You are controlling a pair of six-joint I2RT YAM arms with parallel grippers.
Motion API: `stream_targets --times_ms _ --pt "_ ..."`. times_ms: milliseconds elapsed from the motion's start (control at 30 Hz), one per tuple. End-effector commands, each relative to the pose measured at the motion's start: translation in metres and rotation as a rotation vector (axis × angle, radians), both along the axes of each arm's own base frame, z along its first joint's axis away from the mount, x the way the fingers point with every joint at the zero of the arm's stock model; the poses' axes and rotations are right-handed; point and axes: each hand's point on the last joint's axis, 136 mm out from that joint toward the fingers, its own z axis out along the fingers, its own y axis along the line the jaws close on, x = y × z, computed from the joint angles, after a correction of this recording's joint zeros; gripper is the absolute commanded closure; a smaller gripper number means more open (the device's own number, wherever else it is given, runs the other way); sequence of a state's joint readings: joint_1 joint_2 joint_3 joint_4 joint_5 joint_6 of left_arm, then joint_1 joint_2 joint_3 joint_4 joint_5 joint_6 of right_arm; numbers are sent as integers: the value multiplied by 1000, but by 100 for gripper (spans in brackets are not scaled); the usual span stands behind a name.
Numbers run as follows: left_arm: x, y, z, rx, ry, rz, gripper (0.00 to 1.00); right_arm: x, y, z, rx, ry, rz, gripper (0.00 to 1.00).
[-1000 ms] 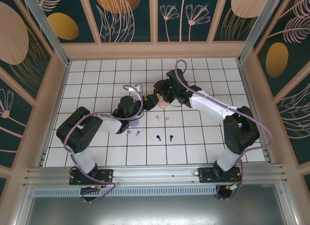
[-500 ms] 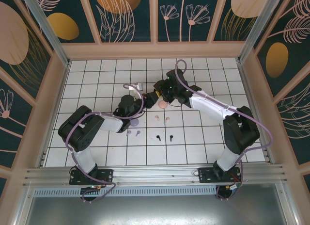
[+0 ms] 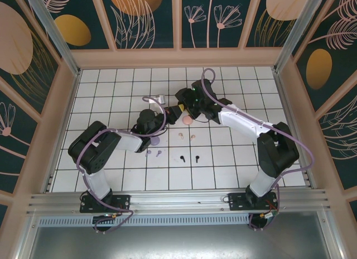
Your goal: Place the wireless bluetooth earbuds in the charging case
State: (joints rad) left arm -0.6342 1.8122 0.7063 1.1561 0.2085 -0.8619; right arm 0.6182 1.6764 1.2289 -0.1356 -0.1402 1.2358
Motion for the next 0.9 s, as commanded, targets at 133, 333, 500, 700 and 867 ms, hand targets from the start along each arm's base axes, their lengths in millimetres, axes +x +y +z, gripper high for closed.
stream_targets --times_ms 133,333,500,700,867 --pt "-9 -1 11 -12 -9 -33 100 -1 -44 44 9 -154 -51 18" --pt "-29 -7 23 99 -51 -160 100 -19 -90 62 -85 -420 79 17" --pt "-41 -8 35 178 -84 -280 100 -60 -91 76 -162 -723 290 18" --pt "-59 -18 57 163 -107 -453 100 -91 -72 71 -114 -826 501 19" --pt "-69 -23 67 139 -110 -523 100 -94 -59 67 -77 -824 564 22"
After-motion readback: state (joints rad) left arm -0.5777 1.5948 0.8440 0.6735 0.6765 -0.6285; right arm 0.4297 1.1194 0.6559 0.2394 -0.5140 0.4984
